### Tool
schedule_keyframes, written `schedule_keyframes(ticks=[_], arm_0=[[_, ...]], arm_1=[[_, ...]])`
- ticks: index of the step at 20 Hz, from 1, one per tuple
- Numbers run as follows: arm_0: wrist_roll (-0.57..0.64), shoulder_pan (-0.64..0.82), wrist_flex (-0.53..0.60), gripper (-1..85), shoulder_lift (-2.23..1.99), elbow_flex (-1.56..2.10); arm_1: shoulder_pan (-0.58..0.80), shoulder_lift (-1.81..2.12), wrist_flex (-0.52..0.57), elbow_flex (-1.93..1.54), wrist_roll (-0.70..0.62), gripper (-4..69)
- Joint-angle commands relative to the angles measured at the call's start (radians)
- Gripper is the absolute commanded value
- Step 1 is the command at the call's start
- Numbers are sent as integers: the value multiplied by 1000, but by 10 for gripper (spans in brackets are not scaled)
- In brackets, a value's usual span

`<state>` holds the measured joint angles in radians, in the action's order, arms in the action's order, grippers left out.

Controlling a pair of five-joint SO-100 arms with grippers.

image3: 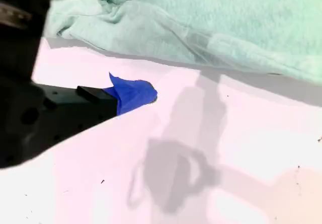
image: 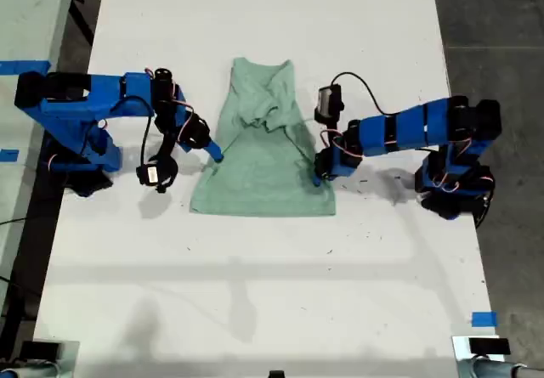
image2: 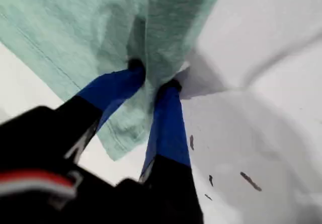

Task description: Fold tshirt

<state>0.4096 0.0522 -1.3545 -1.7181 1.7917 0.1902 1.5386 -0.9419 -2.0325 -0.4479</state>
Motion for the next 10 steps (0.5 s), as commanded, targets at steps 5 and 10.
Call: schedule_keyframes(ticks=[5,10], arm_0=[[-11,-5,12,262,-57,-3],[-14,-12,14,261,-61,-3]], arm_1=[[8,-5,-43,51,-38,-23],[-3,153,-374,199,-71,-23]])
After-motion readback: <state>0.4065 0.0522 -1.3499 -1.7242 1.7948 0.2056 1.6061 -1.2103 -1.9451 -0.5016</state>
